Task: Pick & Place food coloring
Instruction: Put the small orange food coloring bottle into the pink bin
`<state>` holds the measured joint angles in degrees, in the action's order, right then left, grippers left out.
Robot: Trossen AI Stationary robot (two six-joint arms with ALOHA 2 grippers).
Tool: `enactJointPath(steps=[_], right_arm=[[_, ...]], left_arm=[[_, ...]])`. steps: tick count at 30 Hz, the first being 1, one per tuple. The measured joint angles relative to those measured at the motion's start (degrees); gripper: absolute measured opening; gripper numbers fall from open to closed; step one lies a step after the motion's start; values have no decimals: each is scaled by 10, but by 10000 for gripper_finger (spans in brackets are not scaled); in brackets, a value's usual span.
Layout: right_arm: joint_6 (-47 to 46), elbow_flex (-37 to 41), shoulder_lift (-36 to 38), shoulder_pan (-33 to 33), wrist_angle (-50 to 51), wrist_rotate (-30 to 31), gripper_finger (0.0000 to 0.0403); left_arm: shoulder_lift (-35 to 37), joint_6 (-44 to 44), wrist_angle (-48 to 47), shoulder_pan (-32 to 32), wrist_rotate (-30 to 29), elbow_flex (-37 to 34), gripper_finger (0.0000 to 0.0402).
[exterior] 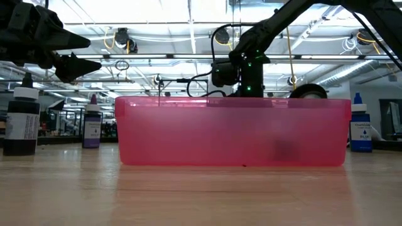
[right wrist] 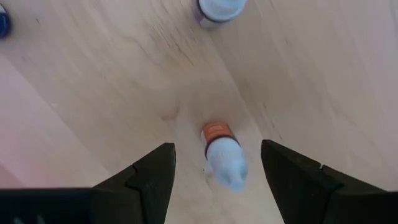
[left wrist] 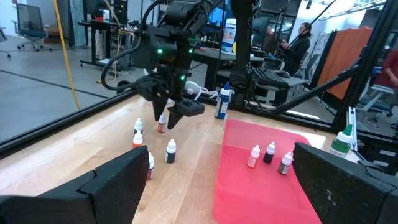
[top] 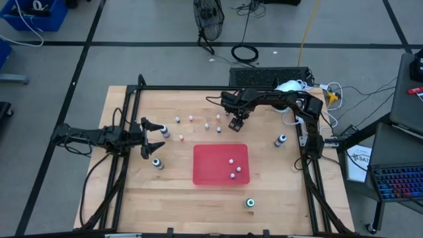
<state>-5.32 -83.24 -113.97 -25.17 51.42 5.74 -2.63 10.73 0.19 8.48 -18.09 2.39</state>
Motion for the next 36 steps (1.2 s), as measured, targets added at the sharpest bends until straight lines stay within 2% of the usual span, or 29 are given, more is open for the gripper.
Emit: enactJointPath(steps=[13, 25, 32, 36], right_arm=[[0, 0, 0, 0, -2, 0, 218], [0, 0, 0, 0, -4, 0, 126], [17, 0, 1, 0, -24, -1, 55], [32, 0, 1, 2, -29, 0, 52]], left_arm=[[0, 0, 0, 0, 0, 0, 392], [0, 0, 0, 0, 0, 0, 392], [0, 0, 0, 0, 0, 0, 392], [0, 0, 0, 0, 0, 0, 392]])
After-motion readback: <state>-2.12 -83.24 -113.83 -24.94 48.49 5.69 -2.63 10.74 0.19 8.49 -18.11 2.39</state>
